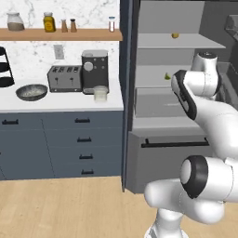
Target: Grab a lemon wedge from the fridge and one ice cube from the ice bowl, and put them in the glass of lemonade.
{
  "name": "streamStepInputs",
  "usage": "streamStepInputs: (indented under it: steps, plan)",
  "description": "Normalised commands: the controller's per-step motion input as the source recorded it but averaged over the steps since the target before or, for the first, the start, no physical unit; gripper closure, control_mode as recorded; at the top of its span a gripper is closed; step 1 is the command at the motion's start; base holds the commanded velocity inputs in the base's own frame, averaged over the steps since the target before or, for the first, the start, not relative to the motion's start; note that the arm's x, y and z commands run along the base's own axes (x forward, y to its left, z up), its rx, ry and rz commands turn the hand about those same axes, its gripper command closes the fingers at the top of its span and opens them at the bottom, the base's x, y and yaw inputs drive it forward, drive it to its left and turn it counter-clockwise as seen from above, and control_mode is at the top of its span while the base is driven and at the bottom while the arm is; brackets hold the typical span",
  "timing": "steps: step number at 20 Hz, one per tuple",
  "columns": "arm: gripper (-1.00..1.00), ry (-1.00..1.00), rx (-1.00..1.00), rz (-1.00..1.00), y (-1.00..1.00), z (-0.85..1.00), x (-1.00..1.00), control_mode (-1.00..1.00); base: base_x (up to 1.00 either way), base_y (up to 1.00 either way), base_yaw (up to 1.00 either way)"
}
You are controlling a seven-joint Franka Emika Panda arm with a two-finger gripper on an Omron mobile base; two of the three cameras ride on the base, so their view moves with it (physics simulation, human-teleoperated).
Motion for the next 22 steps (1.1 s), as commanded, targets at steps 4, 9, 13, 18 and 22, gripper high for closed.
streamStepInputs:
  steps: [4, 9, 13, 18, 22]
  plan:
    - [-1.00, 0.00, 0.00, 0.00, 0.00, 0.00, 0.00, 1.00, 0.22, -0.71, 0.03]
    - [-1.00, 0.00, 0.00, 0.00, 0.00, 0.00, 0.00, 1.00, 0.70, -0.19, 0.07]
    - [-1.00, 0.00, 0.00, 0.00, 0.00, 0.00, 0.00, 1.00, 0.74, 0.00, 0.05]
    - [-1.00, 0.00, 0.00, 0.00, 0.00, 0.00, 0.00, 1.00, 0.78, -0.09, 0.05]
    - [-1.00, 0.00, 0.00, 0.00, 0.00, 0.00, 0.00, 1.00, 0.61, -0.13, 0.09]
